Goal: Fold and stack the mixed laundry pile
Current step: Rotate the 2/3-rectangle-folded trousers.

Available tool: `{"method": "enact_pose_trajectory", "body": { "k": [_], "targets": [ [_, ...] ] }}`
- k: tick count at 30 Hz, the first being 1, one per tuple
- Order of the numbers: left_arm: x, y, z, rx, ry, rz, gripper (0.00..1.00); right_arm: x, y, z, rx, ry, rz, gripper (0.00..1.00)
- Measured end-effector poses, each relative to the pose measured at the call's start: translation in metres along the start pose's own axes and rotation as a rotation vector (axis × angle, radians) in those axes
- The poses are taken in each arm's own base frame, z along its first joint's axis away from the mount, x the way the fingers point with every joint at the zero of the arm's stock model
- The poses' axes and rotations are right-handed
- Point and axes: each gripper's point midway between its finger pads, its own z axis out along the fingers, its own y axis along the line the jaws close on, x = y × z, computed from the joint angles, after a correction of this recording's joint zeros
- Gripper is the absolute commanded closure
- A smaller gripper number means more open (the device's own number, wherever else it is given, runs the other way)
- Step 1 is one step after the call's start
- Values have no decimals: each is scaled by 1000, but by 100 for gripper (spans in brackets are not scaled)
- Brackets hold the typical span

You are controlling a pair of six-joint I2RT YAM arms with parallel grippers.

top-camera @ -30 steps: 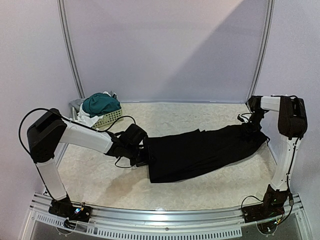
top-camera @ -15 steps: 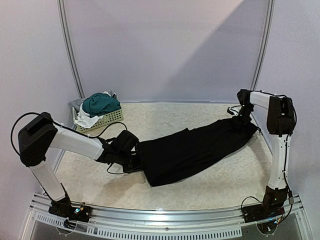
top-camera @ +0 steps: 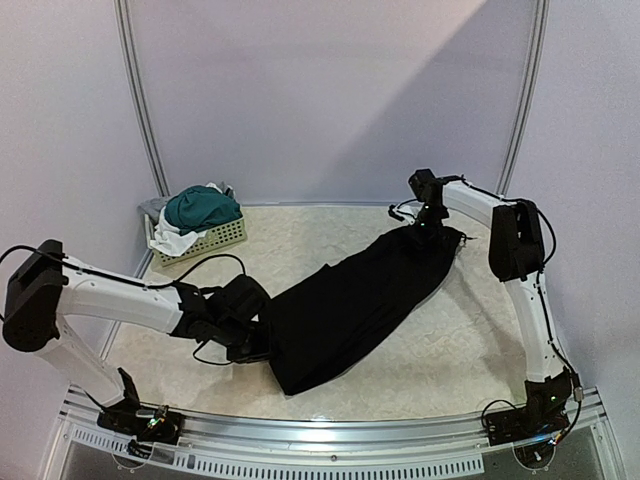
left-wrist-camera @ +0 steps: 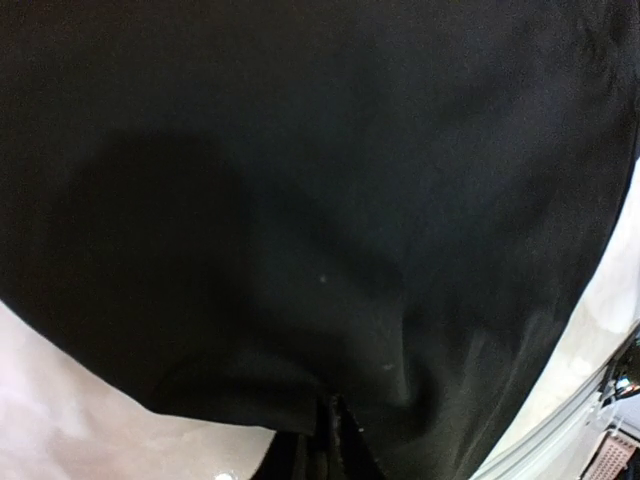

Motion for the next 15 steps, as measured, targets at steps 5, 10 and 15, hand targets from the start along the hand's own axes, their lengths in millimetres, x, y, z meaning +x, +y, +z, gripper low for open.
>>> {"method": "enact_pose_trajectory", "body": {
  "k": [5, 10, 15],
  "targets": [
    [9, 5, -7, -59, 9, 4, 62, -34, 22, 4, 5, -69, -78, 43],
    [11, 4, -33, -137, 6, 55, 50, -63, 28, -7, 17, -146, -109, 33],
    [-12, -25, -77, -117, -70, 183, 34, -65, 25, -44, 27, -186, -76, 22]
  ]
}}
